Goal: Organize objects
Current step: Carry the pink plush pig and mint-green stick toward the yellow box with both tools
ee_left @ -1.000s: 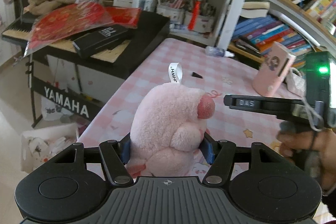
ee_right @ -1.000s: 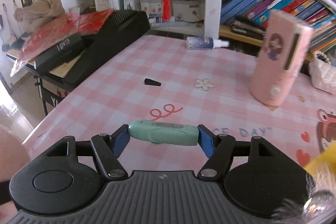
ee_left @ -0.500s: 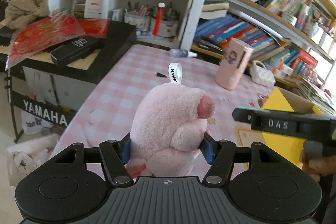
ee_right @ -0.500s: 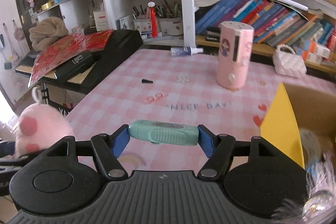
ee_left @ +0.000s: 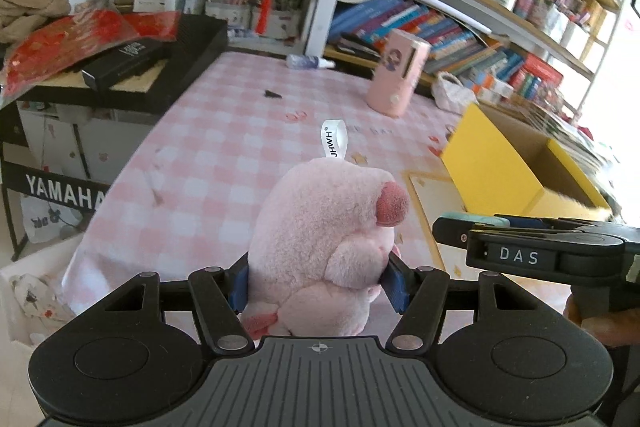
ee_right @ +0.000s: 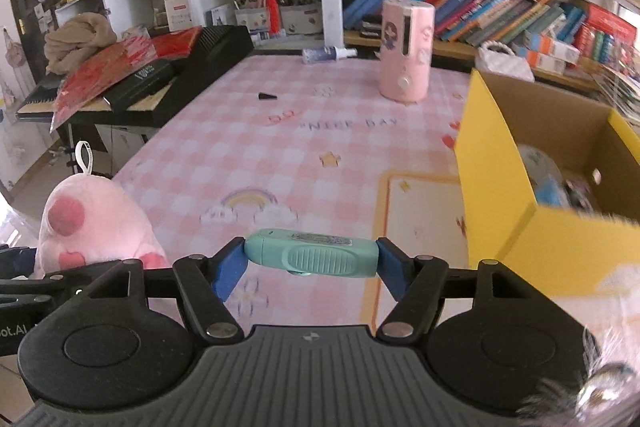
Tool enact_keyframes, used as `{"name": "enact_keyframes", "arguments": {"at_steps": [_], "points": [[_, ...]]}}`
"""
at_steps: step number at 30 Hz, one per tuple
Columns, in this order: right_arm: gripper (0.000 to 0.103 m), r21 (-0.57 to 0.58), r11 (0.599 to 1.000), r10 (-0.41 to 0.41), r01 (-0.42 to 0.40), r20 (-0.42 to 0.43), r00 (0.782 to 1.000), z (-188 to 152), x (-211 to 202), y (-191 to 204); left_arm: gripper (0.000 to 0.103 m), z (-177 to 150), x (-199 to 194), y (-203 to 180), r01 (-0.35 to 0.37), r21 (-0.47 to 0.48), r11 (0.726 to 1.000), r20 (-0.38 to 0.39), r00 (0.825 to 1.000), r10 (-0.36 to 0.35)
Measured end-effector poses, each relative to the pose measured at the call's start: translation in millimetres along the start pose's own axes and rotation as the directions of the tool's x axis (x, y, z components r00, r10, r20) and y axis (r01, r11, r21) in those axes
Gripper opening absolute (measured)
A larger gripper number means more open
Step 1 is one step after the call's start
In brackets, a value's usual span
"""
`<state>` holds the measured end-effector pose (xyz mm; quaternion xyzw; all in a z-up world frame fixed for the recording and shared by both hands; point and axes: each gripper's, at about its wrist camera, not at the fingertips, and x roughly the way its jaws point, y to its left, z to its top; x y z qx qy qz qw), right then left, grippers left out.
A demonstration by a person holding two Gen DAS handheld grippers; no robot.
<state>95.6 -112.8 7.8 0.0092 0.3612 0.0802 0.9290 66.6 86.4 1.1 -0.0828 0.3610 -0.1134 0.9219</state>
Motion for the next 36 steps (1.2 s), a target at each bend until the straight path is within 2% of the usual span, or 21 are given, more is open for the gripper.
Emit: {"name": "enact_keyframes", "arguments": {"at_steps": [7, 14, 22, 36], "points": [[0.067, 0.068, 0.996, -0.054, 0.055, -0.02, 0.998, -40.8, -30.7, -4.8, 0.063, -27.1, -13.5, -12.4, 0.058, 0.058, 0.997, -0.052, 0.997, -0.055], [0.067, 0.16, 0.978, -0.131, 0.137, -0.046, 0.99, -71.4, -56.8, -21.4, 0.063, -43.1, -15.6, -34.0, 0.144, 0.14, 0.98, -0.112, 0.985, -0.128], [0.067, 0.238, 0.942, -0.23, 0.236, -0.053, 0.972, -89.7, -83.8, -49.6, 0.063, -48.7, -7.4, -66.9, 0.245, 0.208, 0.947, -0.156, 0.964, -0.215], [0.067, 0.364, 0.852, -0.37, 0.377, -0.091, 0.924, -118.9, -122.8, -118.0, 0.063, -55.3, 18.5, -146.5, 0.397, 0.308, 0.865, -0.241, 0.912, -0.332]]}}
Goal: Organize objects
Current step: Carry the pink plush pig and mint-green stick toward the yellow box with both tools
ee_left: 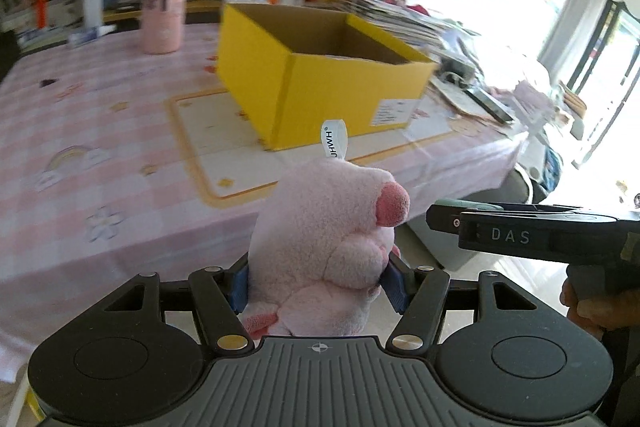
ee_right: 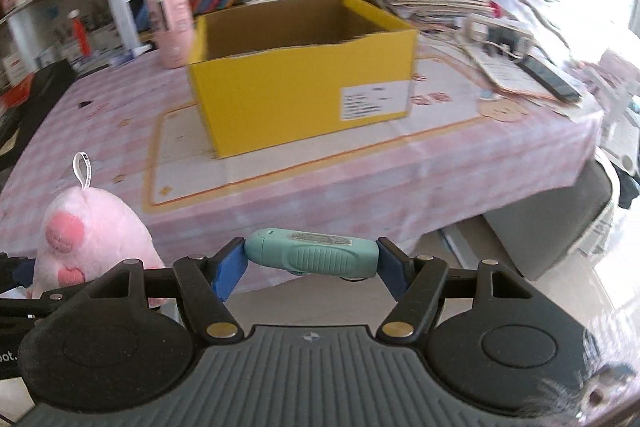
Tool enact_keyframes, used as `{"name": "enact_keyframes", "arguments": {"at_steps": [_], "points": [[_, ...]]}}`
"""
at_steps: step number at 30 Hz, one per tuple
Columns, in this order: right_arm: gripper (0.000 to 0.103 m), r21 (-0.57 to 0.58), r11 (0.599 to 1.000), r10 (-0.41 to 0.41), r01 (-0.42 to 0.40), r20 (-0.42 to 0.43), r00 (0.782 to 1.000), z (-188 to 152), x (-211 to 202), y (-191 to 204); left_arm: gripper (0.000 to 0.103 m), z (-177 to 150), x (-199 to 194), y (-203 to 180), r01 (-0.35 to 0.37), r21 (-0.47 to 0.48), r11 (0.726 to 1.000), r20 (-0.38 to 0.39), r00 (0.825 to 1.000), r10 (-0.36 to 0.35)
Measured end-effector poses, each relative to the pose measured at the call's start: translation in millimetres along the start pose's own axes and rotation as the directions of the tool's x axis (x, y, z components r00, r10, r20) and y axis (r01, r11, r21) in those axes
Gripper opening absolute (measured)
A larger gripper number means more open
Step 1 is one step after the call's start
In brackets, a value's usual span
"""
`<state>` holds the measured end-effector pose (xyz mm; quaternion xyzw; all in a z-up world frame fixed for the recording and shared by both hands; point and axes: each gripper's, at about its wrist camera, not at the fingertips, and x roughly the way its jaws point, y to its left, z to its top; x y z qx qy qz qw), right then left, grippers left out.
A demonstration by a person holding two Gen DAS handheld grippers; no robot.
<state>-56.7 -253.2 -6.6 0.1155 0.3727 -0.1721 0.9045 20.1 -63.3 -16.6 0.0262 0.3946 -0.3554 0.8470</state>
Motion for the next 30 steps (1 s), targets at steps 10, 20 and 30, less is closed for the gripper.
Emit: {"name": "enact_keyframes", "arguments": {"at_steps": [10, 20, 30], "points": [[0.067, 0.032, 0.999, -0.018, 0.019, -0.009, 1.0, 19.6, 13.7, -39.7, 0.063, 20.6, 28.2, -31.0, 0.011, 0.031, 0.999, -0.012, 1.0, -0.011], [0.067, -0.008, 1.0, 0.025, -0.025, 0.047, 0.999, 63.2, 31.8, -62.1, 0.063, 56.9, 36.1, -49.4, -0.025, 0.018, 1.0, 0.095, 0.995, 0.023], [0.067, -0.099, 0.99, 0.12, -0.101, 0.201, 0.972, 148.4, 54.3, -76.2, 0.063, 127.6, 47.7, -61.2, -0.108, -0.012, 0.994, 0.262, 0.959, 0.108]]}}
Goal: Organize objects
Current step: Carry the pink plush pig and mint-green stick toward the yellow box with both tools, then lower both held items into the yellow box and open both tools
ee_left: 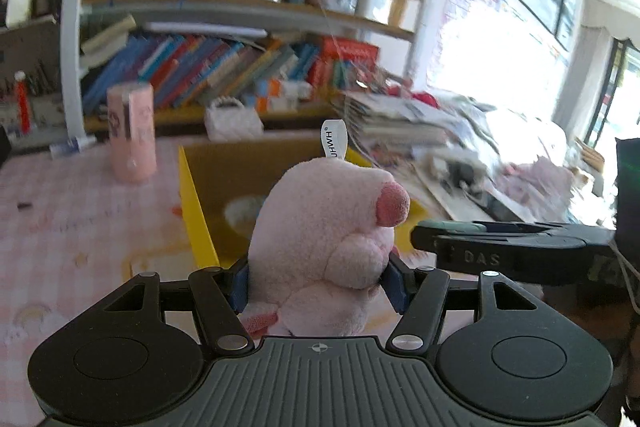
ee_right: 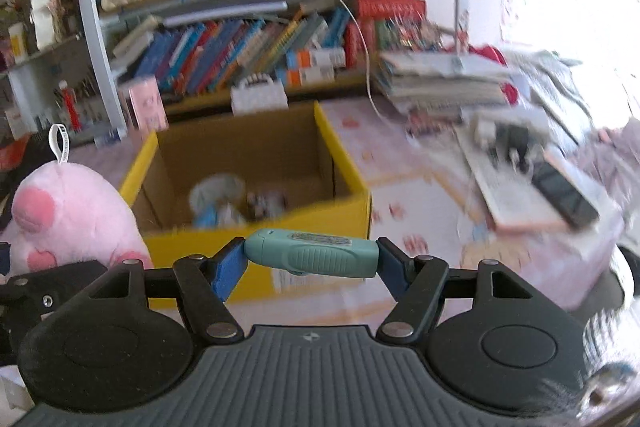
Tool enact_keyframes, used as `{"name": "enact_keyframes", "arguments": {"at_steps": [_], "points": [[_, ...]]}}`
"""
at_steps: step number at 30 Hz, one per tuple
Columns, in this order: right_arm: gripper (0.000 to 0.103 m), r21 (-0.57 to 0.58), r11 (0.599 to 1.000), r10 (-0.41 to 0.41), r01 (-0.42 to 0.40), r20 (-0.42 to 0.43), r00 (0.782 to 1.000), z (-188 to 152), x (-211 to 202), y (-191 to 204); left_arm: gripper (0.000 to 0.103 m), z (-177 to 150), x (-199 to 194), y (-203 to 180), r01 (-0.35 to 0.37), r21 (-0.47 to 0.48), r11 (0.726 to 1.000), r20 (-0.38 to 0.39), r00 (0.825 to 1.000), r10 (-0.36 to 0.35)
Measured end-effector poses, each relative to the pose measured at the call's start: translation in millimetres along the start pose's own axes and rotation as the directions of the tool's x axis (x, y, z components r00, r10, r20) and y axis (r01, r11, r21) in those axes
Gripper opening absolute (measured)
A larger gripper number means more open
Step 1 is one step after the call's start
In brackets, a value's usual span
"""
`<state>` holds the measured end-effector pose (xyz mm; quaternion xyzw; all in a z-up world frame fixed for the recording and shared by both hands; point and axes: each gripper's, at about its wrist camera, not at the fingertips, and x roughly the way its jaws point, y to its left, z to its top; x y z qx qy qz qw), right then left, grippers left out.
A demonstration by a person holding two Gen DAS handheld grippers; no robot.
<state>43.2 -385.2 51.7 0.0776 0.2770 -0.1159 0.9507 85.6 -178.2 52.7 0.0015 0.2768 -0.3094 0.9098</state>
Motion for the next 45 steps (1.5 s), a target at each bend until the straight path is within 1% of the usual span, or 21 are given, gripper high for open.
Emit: {"name": "enact_keyframes", "arguments": {"at_steps": [3, 6, 9, 13, 17, 21, 25, 28, 31, 34, 38, 40, 41, 45], "points": [[0.067, -0.032, 0.999, 0.026, -0.025, 0.031, 0.999, 18.6, 15.4, -4.2, 0.063, 17.7, 17.5, 0.3, -0.056, -0.026, 0.998, 0.034, 0.998, 0.056], [0.067, -0.07, 0.996, 0.05, -0.047, 0.047, 0.998, 33.8, 33.6, -8.0, 0.063, 33.3, 38.5, 4.0, -0.108, -0.045, 0.993, 0.048, 0.993, 0.11], [0.067, -0.13, 0.989, 0.071, -0.064, 0.049, 0.996, 43.8, 55.7, -6.2, 0.063, 43.4, 64.1, 7.6, -0.165, -0.055, 0.985, 0.023, 0.986, 0.166], [0.067, -0.223, 0.97, 0.098, -0.093, 0.013, 0.995, 48.5, 85.1, -0.4, 0.063, 47.2, 94.6, 9.6, -0.245, -0.032, 0.969, -0.014, 0.969, 0.245], [0.067, -0.309, 0.942, 0.127, -0.127, -0.021, 0.992, 45.1, 105.5, 7.2, 0.063, 47.5, 112.2, 10.4, -0.282, -0.015, 0.959, -0.039, 0.959, 0.281], [0.067, -0.392, 0.905, 0.151, -0.163, -0.061, 0.987, 38.8, 121.8, 17.3, 0.064, 48.2, 130.4, 8.6, -0.294, 0.028, 0.955, -0.058, 0.954, 0.295], [0.067, -0.459, 0.861, 0.182, -0.22, -0.127, 0.975, 35.1, 138.2, 26.9, 0.065, 49.4, 148.4, 9.0, -0.306, 0.057, 0.95, -0.096, 0.946, 0.31], [0.067, -0.47, 0.845, 0.201, -0.255, -0.161, 0.966, 36.7, 146.8, 29.7, 0.066, 49.9, 158.9, 9.6, -0.299, 0.069, 0.952, -0.126, 0.944, 0.306], [0.067, -0.483, 0.833, 0.208, -0.272, -0.183, 0.961, 37.5, 153.6, 31.0, 0.068, 47.6, 166.8, 10.5, -0.283, 0.069, 0.957, -0.156, 0.944, 0.291], [0.068, -0.48, 0.83, 0.21, -0.285, -0.206, 0.956, 37.0, 160.2, 30.5, 0.069, 44.2, 173.4, 12.7, -0.272, 0.065, 0.96, -0.185, 0.942, 0.28], [0.068, -0.465, 0.83, 0.218, -0.307, -0.237, 0.947, 36.9, 167.6, 30.5, 0.071, 41.9, 176.1, 18.0, -0.283, 0.041, 0.958, -0.204, 0.937, 0.285], [0.068, -0.451, 0.834, 0.22, -0.318, -0.257, 0.941, 37.2, 172.3, 30.2, 0.073, 41.7, 174.8, 17.8, -0.285, 0.048, 0.957, -0.2, 0.936, 0.289], [0.068, -0.454, 0.832, 0.221, -0.32, -0.257, 0.941, 36.7, 173.1, 30.6, 0.074, 41.8, 173.2, 17.6, -0.285, 0.048, 0.957, -0.195, 0.937, 0.289], [0.068, -0.454, 0.829, 0.221, -0.327, -0.271, 0.937, 37.2, 175.6, 32.2, 0.079, 43.9, 162.9, 17.1, -0.27, 0.039, 0.962, -0.147, 0.951, 0.273]]}}
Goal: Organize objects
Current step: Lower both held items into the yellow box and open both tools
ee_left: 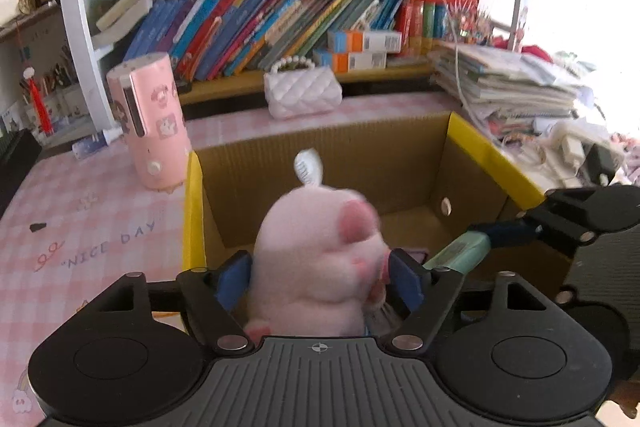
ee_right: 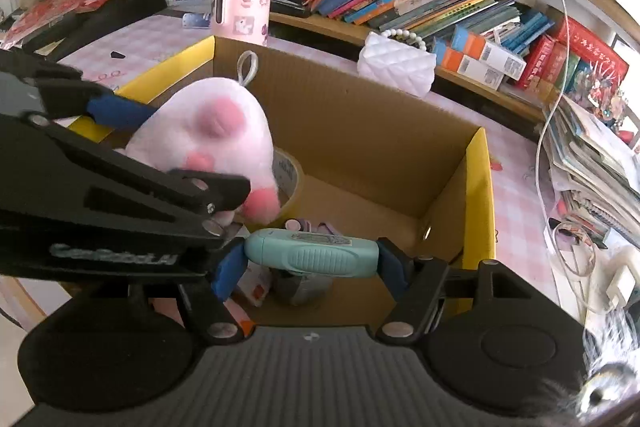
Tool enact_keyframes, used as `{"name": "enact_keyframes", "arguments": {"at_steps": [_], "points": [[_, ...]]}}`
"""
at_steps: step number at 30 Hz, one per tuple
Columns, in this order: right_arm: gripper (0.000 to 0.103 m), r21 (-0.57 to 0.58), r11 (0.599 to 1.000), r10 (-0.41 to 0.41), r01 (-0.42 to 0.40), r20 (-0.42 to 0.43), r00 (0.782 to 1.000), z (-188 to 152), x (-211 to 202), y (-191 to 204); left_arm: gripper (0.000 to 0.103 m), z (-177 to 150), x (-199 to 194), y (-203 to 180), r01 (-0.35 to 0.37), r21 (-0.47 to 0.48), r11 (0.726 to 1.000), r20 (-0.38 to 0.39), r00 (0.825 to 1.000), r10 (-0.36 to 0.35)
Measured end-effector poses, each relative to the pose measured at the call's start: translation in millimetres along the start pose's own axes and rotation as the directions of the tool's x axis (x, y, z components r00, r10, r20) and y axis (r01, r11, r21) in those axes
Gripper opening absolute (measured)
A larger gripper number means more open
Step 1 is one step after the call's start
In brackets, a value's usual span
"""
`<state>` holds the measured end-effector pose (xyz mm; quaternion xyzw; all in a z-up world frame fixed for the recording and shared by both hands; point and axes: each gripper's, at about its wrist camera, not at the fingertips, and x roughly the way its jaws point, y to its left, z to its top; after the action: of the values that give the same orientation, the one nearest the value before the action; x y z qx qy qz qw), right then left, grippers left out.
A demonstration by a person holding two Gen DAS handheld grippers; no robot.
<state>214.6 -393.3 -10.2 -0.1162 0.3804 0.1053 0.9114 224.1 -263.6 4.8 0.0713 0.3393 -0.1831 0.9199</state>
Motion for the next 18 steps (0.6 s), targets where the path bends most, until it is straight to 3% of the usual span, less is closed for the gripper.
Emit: {"name": "enact_keyframes", "arguments": {"at_steps": [10, 18], "points": [[0.067, 0.002, 1.0, 0.012, -0.012, -0.004, 1.0, -1.1, 0.0, 0.3, 0.084, -3.7, -30.8, 10.3, 0.013, -0.078, 0.997, 0.087, 0.996, -0.006], [0.068, 0.015, 1.0, 0.009, -0.009, 0.013, 1.0, -2.5, -4.0, -0.7, 0.089, -14.5, -63.8, 21.7, -0.024, -0.122, 0.992, 0.137, 0.99, 0.04]]}}
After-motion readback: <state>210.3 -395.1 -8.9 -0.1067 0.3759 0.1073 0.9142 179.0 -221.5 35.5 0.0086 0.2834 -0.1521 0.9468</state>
